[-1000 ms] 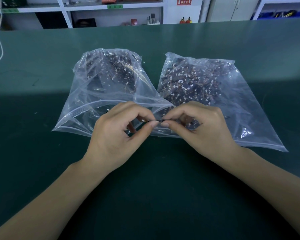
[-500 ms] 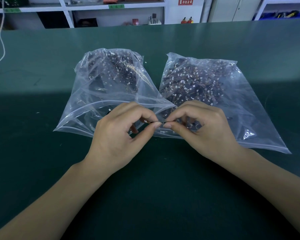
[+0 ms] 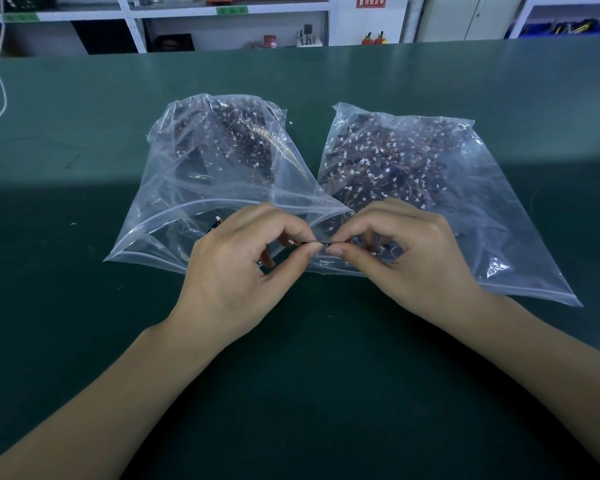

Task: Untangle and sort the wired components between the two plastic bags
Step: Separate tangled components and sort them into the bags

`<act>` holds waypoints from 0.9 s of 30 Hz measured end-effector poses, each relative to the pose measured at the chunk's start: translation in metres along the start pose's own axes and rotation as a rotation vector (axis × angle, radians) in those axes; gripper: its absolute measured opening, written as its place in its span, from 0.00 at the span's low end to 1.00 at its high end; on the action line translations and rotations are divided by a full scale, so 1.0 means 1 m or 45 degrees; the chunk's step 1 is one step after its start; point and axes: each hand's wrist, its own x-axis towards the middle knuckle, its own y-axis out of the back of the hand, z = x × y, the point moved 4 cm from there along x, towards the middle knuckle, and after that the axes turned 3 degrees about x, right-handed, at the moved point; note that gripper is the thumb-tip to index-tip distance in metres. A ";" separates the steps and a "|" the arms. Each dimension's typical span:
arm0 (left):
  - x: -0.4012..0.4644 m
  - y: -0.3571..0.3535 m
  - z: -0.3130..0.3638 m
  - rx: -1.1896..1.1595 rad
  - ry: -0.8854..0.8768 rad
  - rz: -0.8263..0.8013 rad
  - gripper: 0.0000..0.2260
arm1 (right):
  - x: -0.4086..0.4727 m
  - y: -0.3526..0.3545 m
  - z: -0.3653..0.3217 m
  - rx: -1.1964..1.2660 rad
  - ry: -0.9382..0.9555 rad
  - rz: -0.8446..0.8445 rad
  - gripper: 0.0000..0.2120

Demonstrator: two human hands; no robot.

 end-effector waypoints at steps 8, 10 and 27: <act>0.000 0.009 -0.012 0.003 0.143 0.126 0.01 | 0.000 -0.003 0.005 -0.280 -0.048 -0.212 0.17; 0.000 0.007 -0.008 -0.016 0.111 0.082 0.01 | 0.000 -0.003 0.004 -0.292 -0.066 -0.243 0.16; 0.004 -0.012 0.009 0.514 -0.150 -0.055 0.04 | -0.001 0.001 0.001 -0.078 -0.093 -0.061 0.14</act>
